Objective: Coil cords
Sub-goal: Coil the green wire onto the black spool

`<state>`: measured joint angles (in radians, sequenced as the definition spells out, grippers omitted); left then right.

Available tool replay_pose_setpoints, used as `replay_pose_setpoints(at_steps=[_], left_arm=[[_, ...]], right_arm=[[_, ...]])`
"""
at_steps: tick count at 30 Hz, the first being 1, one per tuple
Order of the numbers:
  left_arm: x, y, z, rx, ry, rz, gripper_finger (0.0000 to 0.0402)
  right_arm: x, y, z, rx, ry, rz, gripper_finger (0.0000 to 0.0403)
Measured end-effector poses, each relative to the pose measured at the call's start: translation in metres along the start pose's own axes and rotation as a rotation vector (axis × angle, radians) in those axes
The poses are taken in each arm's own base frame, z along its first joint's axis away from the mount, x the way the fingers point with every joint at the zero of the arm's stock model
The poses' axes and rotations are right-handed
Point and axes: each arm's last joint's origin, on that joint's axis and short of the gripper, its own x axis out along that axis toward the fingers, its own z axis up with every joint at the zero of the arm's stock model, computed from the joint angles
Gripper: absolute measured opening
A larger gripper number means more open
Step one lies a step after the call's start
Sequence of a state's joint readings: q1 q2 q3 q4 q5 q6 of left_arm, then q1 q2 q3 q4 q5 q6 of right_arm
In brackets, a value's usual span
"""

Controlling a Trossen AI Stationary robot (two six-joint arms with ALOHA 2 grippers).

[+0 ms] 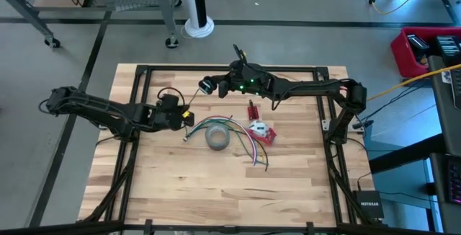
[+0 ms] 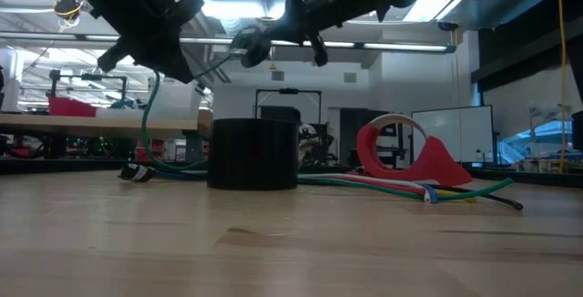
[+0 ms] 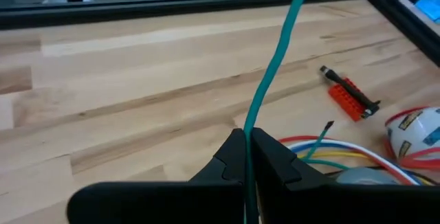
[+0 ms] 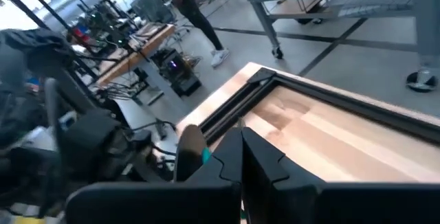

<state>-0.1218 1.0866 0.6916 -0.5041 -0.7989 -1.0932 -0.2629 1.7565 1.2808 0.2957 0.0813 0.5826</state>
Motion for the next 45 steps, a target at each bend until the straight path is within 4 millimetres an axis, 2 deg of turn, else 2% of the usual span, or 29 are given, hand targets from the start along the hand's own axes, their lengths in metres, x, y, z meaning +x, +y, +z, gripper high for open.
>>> replay_pose_setpoints(at_steps=[10,15,22,26,33,40,45], left_arm=[[0.006,0.003,0.004,-0.01,-0.06,0.034,0.0],[0.006,-0.001,0.007,0.003,-0.089,0.005,0.0],[0.006,-0.001,0.006,0.008,-0.086,0.01,0.0],[0.006,-0.001,0.006,0.023,-0.086,0.011,0.0],[0.006,-0.001,0.006,0.03,-0.086,0.011,0.0],[0.006,-0.001,0.006,0.075,-0.084,0.014,0.0013],[0.006,0.0,0.006,0.145,-0.082,0.02,0.0032]], right_arm=[[-0.001,0.009,-0.009,0.007,0.048,0.031,0.0001],[-0.001,0.006,-0.012,-0.003,0.08,0.003,0.0001],[-0.005,-0.009,-0.024,-0.143,0.155,-0.257,0.0001],[-0.01,-0.021,-0.033,-0.203,0.275,-0.361,0.0001],[-0.011,-0.025,-0.045,-0.172,0.446,-0.274,0.0019],[0.002,-0.034,-0.062,-0.169,0.503,-0.259,0.005],[0.006,-0.037,-0.068,-0.164,0.514,-0.26,0.0066]])
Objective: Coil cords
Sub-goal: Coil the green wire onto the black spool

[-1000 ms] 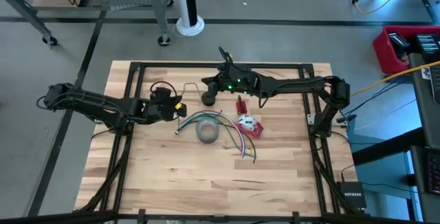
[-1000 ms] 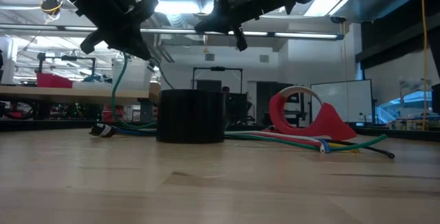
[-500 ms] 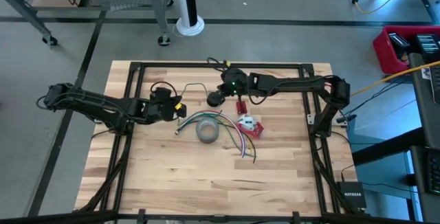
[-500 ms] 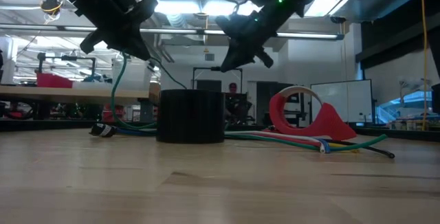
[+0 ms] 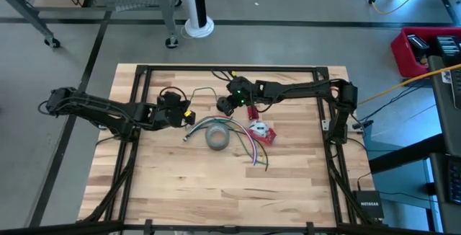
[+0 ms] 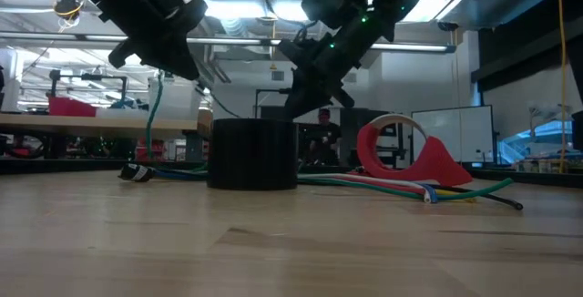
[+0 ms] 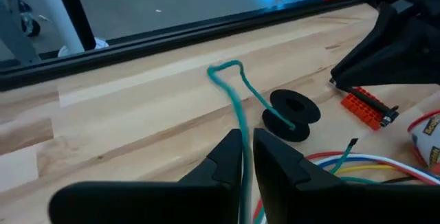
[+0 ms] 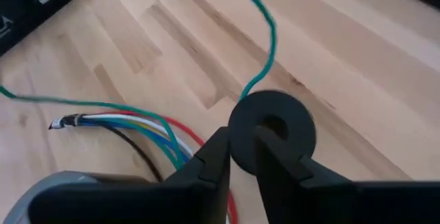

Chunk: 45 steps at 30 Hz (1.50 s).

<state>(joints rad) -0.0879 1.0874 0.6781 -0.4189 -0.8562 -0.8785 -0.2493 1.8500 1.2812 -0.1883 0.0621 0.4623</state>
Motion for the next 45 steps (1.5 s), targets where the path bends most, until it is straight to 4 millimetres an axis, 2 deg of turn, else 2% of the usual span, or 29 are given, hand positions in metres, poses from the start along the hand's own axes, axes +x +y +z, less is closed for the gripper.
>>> replay_pose_setpoints(at_steps=[4,7,11,16,20,31,45], left_arm=[[0.0,0.001,0.0,0.03,0.004,0.005,0.0033],[0.0,0.001,0.0,0.028,0.005,0.007,0.0019],[0.0,0.001,0.0,0.031,0.004,0.006,0.0002],[0.0,0.001,-0.001,0.035,0.007,0.009,0.001],[0.0,0.004,-0.003,0.063,0.023,0.027,0.0012],[-0.001,0.007,-0.008,0.135,0.112,0.01,0.0013],[-0.001,0.007,-0.008,0.188,0.111,0.009,0.0013]], right_arm=[[0.0,0.0,0.0,0.005,0.005,0.001,0.0069],[0.0,-0.001,-0.001,0.001,0.011,-0.008,0.0069],[0.014,-0.005,-0.009,-0.004,0.036,-0.06,0.0069],[0.04,-0.012,-0.027,-0.037,0.115,-0.103,0.0069],[0.05,-0.016,-0.033,-0.099,0.104,-0.156,0.0069],[0.052,-0.009,-0.03,-0.398,0.055,-0.146,0.0069],[0.049,0.023,-0.037,-0.773,-0.04,-0.205,0.0069]])
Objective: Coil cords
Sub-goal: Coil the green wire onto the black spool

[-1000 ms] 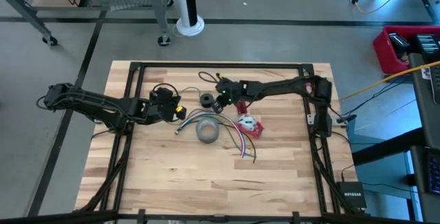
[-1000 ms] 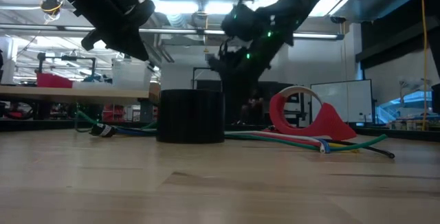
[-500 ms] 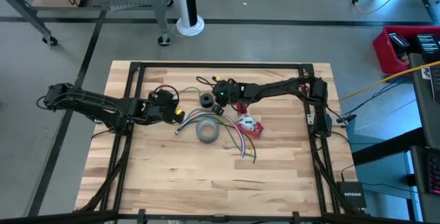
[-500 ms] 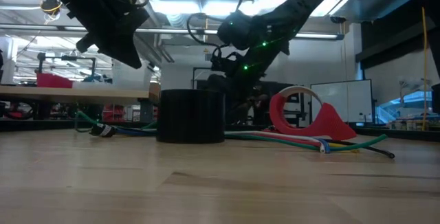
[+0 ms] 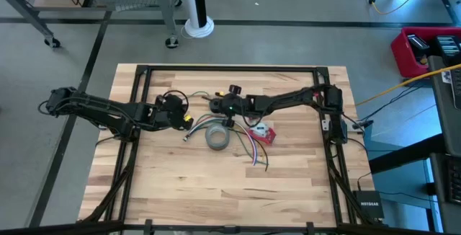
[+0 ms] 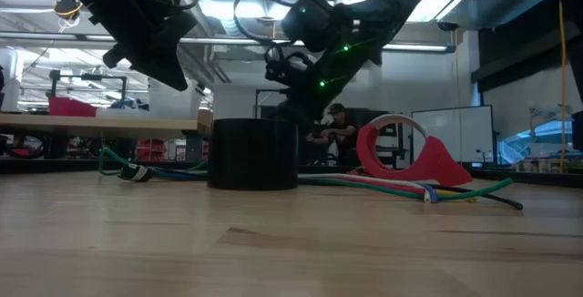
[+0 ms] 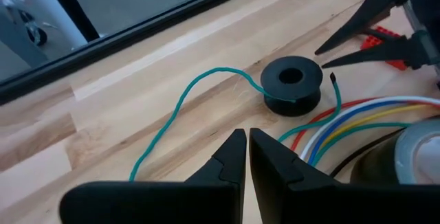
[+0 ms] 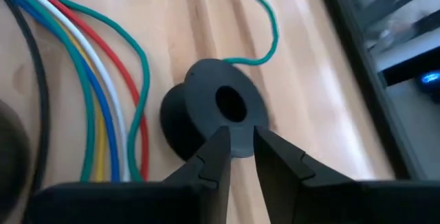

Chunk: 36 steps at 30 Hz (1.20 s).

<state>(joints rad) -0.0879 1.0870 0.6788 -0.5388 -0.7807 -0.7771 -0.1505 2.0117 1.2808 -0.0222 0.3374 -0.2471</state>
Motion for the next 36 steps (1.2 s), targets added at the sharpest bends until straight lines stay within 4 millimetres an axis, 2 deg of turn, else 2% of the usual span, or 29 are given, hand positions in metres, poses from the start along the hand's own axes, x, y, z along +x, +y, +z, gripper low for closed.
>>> replay_pose_setpoints(at_steps=[10,26,32,36], left_arm=[[0.001,0.0,0.0,0.025,0.0,0.004,0.0013],[0.001,0.0,0.0,0.025,0.0,0.004,0.0013],[0.001,0.0,0.0,0.02,0.0,0.003,0.0013],[0.001,0.001,0.0,0.02,0.001,0.004,0.0013]], right_arm=[[0.0,-0.001,-0.001,-0.102,0.016,-0.042,0.0069],[0.002,0.003,-0.005,-0.167,0.023,0.054,0.0069],[0.01,0.007,-0.007,-0.181,0.012,0.074,0.0069],[0.015,0.007,-0.003,-0.189,-0.044,0.026,0.0069]])
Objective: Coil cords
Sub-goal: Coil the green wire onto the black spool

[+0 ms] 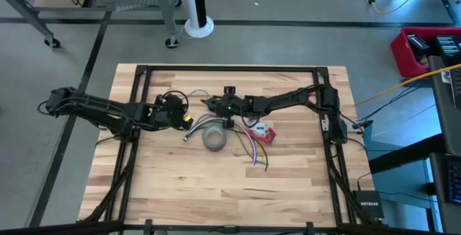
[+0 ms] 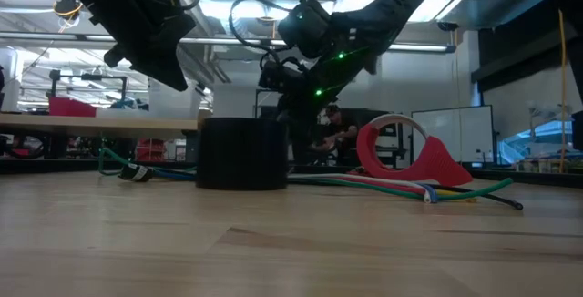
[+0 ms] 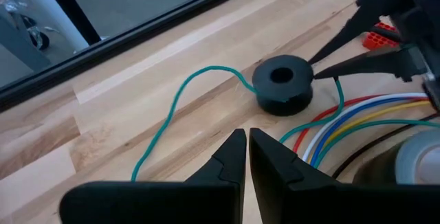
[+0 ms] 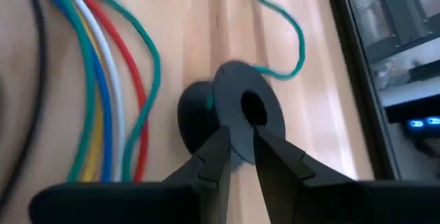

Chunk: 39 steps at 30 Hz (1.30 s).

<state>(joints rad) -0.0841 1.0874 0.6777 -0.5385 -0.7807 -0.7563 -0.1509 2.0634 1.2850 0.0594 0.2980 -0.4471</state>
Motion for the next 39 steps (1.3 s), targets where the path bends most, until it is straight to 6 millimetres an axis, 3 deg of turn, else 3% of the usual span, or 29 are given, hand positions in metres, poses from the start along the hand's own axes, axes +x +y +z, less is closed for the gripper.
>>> replay_pose_setpoints(at_steps=[12,18,24,32,39], left_arm=[[0.0,0.0,0.0,0.0,0.002,0.001,0.0013],[0.0,0.0,0.0,0.001,0.002,0.001,0.0013],[0.0,0.0,0.0,0.002,0.003,0.001,0.0013],[0.0,0.0,0.0,0.002,0.003,0.002,0.0013],[0.0,0.0,0.0,0.002,0.002,0.001,0.0013]], right_arm=[[0.008,-0.011,-0.013,-0.038,0.071,-0.061,0.0069],[0.018,-0.003,-0.019,-0.08,0.087,-0.055,0.0069],[0.028,-0.001,-0.018,-0.063,0.035,-0.11,0.0069],[0.027,-0.006,-0.012,-0.032,-0.001,-0.203,0.0069],[0.027,-0.005,-0.012,-0.036,-0.023,-0.155,0.0069]])
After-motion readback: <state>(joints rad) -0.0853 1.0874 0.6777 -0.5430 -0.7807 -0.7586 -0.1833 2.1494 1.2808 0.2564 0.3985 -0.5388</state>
